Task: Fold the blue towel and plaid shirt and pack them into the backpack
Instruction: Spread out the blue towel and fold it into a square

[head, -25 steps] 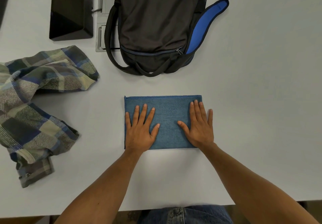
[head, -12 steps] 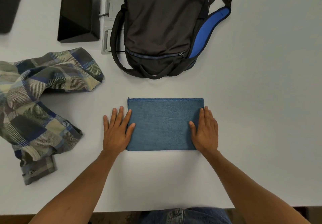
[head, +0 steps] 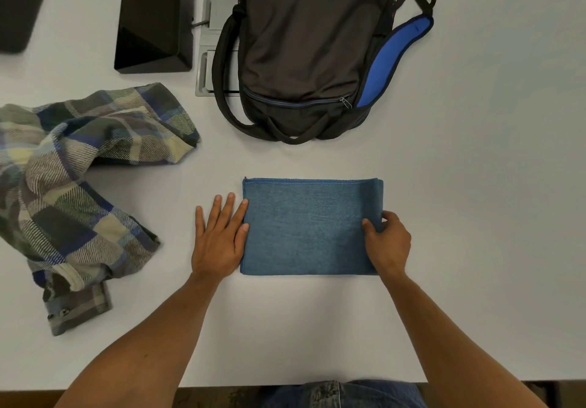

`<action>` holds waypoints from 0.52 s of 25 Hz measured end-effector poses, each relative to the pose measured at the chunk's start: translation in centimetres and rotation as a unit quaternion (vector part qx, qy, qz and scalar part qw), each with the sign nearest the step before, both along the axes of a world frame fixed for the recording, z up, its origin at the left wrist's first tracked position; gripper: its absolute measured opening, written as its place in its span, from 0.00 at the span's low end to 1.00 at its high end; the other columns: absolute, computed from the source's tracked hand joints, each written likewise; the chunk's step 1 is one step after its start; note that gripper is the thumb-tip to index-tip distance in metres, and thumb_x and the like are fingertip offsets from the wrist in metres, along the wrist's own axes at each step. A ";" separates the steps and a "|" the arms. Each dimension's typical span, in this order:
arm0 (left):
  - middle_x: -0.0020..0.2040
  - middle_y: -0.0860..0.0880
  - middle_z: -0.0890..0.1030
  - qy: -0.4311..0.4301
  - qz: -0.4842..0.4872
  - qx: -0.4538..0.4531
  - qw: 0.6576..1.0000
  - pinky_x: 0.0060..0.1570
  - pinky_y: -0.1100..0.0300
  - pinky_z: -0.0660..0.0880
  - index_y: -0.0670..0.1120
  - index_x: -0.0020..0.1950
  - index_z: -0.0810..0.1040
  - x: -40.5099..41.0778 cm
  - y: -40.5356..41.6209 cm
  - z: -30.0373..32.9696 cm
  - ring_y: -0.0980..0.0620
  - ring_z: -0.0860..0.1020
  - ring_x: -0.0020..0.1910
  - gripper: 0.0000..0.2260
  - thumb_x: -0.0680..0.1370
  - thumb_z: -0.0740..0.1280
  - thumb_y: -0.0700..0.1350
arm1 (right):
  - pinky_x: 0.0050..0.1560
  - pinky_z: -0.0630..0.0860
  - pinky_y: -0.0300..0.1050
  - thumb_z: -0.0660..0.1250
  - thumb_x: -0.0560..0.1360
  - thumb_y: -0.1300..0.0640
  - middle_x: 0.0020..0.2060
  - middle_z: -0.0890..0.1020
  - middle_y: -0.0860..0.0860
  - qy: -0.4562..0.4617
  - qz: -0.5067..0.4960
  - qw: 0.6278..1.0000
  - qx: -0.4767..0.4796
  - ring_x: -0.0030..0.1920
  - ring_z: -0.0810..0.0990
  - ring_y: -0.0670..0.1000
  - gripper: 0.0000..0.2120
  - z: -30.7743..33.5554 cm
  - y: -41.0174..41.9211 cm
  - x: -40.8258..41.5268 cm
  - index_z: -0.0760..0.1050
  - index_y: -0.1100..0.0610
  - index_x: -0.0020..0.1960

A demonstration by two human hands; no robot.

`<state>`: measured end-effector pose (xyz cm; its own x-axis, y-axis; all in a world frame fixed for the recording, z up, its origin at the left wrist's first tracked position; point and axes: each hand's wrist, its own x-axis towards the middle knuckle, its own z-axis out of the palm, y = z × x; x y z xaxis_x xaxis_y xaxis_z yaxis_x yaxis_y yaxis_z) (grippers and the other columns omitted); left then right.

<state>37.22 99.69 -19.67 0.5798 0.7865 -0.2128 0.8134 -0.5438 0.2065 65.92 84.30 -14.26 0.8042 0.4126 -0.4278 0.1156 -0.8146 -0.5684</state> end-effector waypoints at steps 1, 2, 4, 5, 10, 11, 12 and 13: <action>0.80 0.50 0.50 0.000 0.000 0.002 1.000 0.75 0.40 0.41 0.55 0.80 0.48 0.0 0.0 0.0 0.50 0.43 0.79 0.25 0.84 0.42 0.57 | 0.52 0.76 0.48 0.68 0.78 0.54 0.53 0.82 0.55 0.001 -0.002 1.000 0.007 0.49 0.79 0.53 0.17 0.5 0.1 -0.1 0.75 0.60 0.64; 0.80 0.51 0.50 0.001 -0.001 0.004 1.000 0.75 0.40 0.41 0.55 0.80 0.48 0.0 0.0 0.0 0.50 0.43 0.79 0.24 0.84 0.42 0.57 | 0.52 0.77 0.49 0.68 0.78 0.55 0.50 0.82 0.54 0.001 -0.002 1.000 0.014 0.47 0.78 0.52 0.14 1.0 0.2 -0.3 0.76 0.60 0.61; 0.80 0.50 0.50 0.003 0.000 0.005 1.000 0.75 0.39 0.42 0.55 0.80 0.47 -0.1 0.0 -0.1 0.50 0.44 0.79 0.24 0.84 0.43 0.57 | 0.52 0.79 0.53 0.68 0.77 0.56 0.46 0.81 0.52 -0.005 0.004 1.000 0.027 0.44 0.78 0.51 0.11 2.0 0.5 -0.8 0.77 0.60 0.56; 0.80 0.50 0.51 0.002 0.000 0.006 1.000 0.75 0.39 0.42 0.55 0.80 0.47 -0.1 0.0 -0.1 0.50 0.44 0.79 0.24 0.84 0.43 0.57 | 0.51 0.79 0.53 0.68 0.77 0.56 0.45 0.80 0.51 -0.010 0.013 0.999 0.034 0.43 0.78 0.50 0.09 2.4 0.8 -1.1 0.77 0.59 0.54; 0.80 0.51 0.51 -0.004 0.000 0.005 1.000 0.75 0.40 0.42 0.55 0.80 0.47 -0.2 0.0 -0.2 0.50 0.43 0.79 0.24 0.84 0.43 0.57 | 0.38 0.71 0.35 0.67 0.78 0.54 0.46 0.78 0.47 -0.006 0.120 0.992 0.042 0.41 0.76 0.44 0.12 4.9 3.0 -3.2 0.76 0.56 0.59; 0.80 0.51 0.50 -0.004 0.001 0.005 1.000 0.75 0.40 0.42 0.55 0.80 0.47 -0.2 0.0 -0.2 0.50 0.43 0.79 0.24 0.84 0.43 0.57 | 0.37 0.68 0.33 0.67 0.78 0.54 0.46 0.78 0.47 -0.011 0.147 0.988 0.039 0.41 0.76 0.45 0.13 5.4 3.5 -3.7 0.76 0.56 0.60; 0.80 0.51 0.50 -0.004 0.001 0.005 1.000 0.75 0.40 0.42 0.56 0.80 0.46 -0.2 0.0 -0.2 0.50 0.43 0.79 0.25 0.84 0.43 0.58 | 0.36 0.67 0.32 0.66 0.78 0.54 0.45 0.78 0.47 -0.020 0.174 0.984 0.037 0.41 0.76 0.46 0.13 5.8 4.0 -4.3 0.76 0.56 0.61; 0.80 0.51 0.49 -0.003 0.001 0.004 1.000 0.75 0.39 0.42 0.56 0.80 0.46 -0.2 0.0 -0.2 0.50 0.42 0.79 0.25 0.84 0.42 0.58 | 0.36 0.66 0.33 0.66 0.78 0.54 0.44 0.77 0.47 -0.029 0.196 0.979 0.035 0.40 0.76 0.47 0.13 6.2 4.5 -5.0 0.75 0.57 0.60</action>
